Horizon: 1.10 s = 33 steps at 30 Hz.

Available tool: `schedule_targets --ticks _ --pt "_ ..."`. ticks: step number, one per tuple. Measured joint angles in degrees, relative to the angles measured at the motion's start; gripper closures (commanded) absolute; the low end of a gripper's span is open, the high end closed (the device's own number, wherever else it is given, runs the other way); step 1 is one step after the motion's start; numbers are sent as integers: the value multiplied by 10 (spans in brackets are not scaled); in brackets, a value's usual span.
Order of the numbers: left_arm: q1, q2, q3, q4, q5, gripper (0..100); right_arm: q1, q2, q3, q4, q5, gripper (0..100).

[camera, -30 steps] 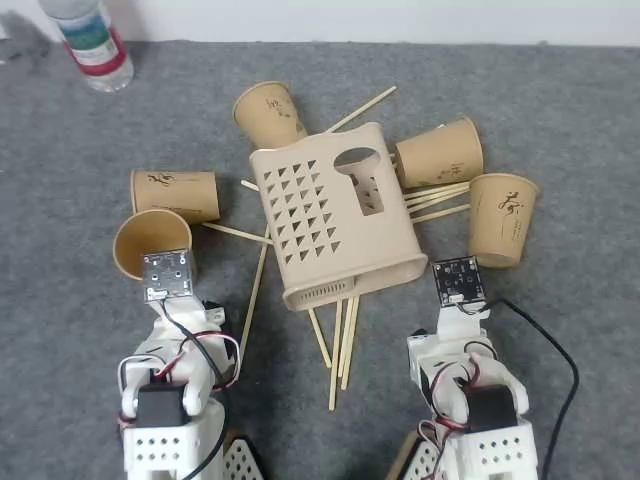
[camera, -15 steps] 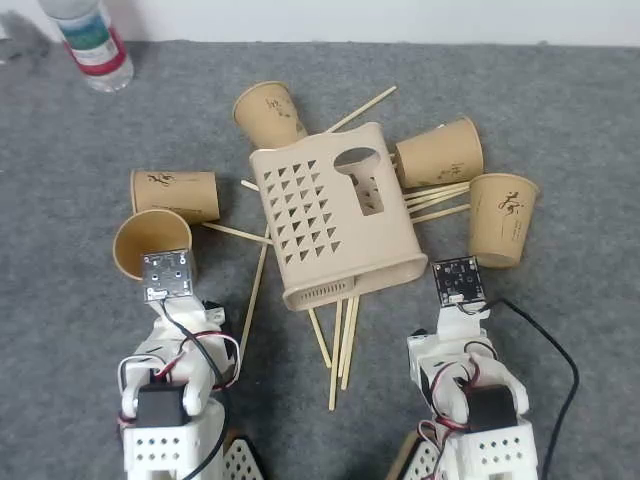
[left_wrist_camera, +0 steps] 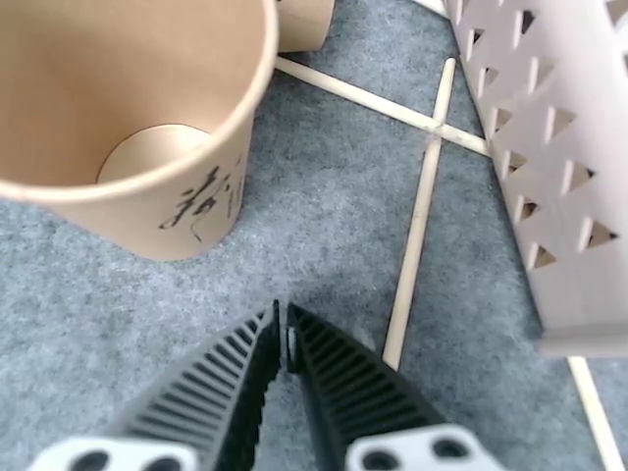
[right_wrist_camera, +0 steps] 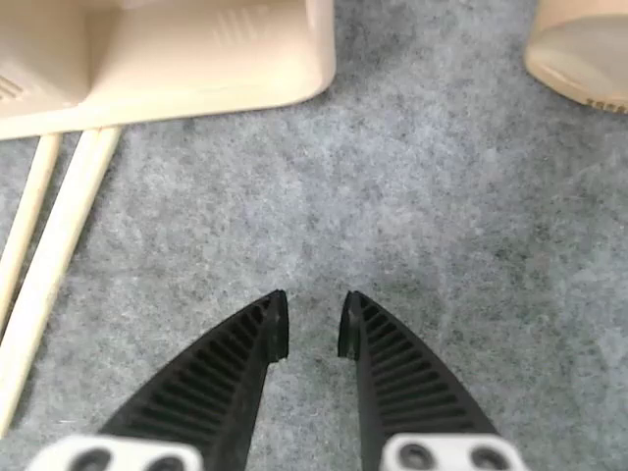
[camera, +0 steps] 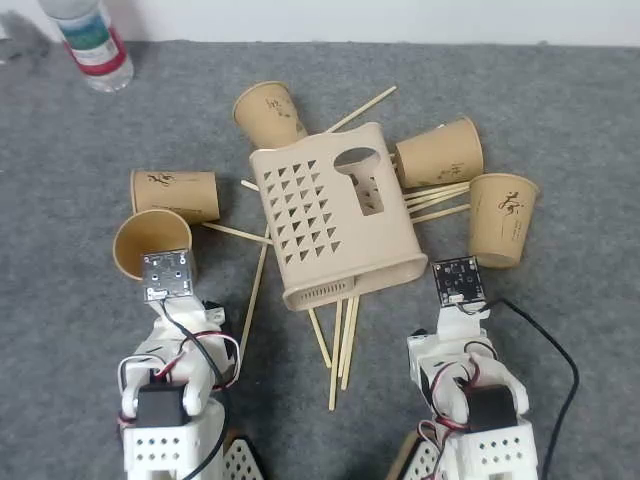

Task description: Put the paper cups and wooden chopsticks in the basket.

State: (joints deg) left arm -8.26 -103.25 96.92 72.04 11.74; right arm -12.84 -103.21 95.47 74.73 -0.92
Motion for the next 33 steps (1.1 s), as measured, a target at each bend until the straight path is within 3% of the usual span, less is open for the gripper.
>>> schedule_targets --ticks 28,33 --pt "0 0 0 0 0 986 0 0 0 0 0 890" --pt "1 0 0 0 0 986 12 0 -14 -41 0 889"
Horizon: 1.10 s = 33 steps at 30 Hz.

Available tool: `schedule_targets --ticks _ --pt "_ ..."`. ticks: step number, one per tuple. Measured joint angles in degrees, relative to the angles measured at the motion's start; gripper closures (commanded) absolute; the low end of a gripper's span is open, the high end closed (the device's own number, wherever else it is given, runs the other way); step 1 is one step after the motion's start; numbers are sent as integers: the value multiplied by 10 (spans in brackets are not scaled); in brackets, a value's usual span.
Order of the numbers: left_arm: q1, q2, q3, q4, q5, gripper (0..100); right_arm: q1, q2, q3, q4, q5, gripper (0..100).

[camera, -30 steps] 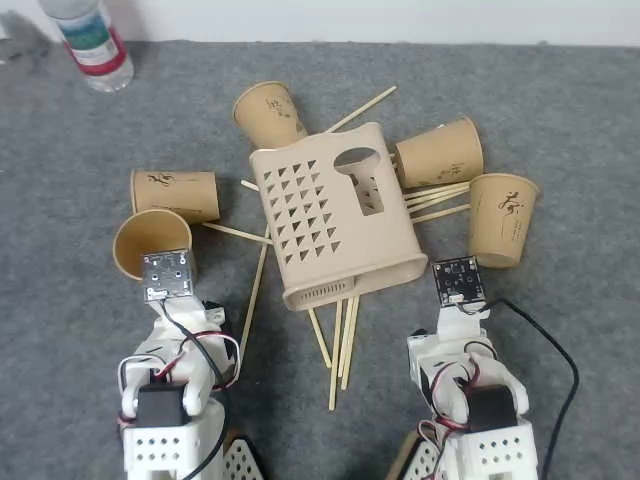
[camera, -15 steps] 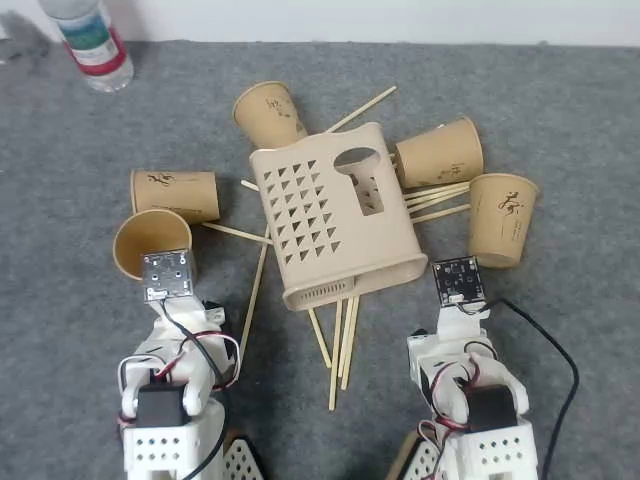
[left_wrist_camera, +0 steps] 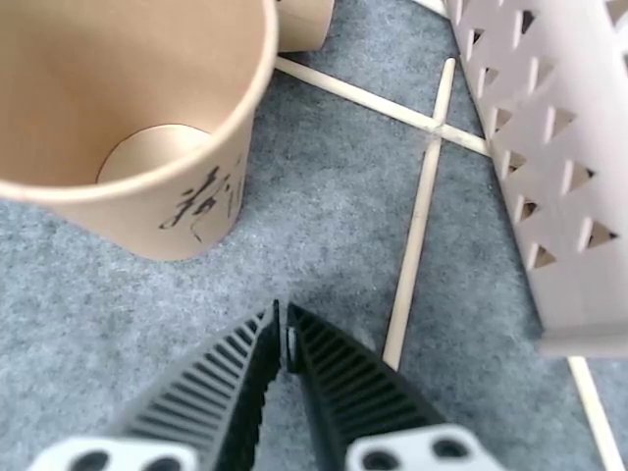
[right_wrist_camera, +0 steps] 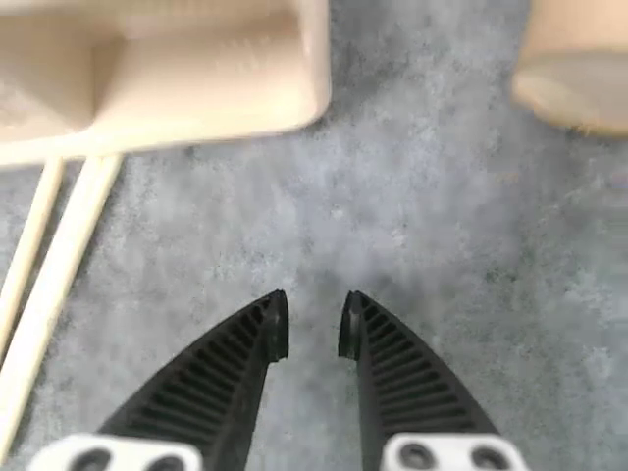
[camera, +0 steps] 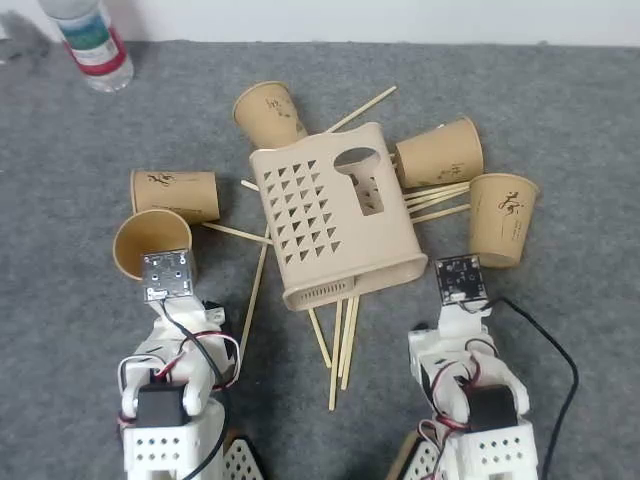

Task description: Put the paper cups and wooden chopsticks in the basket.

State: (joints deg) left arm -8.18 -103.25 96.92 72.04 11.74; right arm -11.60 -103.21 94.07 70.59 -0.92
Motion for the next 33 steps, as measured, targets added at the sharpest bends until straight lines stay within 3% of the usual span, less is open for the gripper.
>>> schedule_targets --ticks 6,13,19,25,33 --pt "-1 0 0 0 0 986 -25 0 -33 -65 0 779" --pt "-1 0 0 0 0 986 3 0 -69 -70 0 615" --pt "-1 0 0 0 0 986 74 0 -127 -70 0 618" --pt "0 0 0 0 0 986 83 -4 -186 -33 79 790" --pt "-1 0 0 0 0 986 81 -5 -213 -11 127 703"
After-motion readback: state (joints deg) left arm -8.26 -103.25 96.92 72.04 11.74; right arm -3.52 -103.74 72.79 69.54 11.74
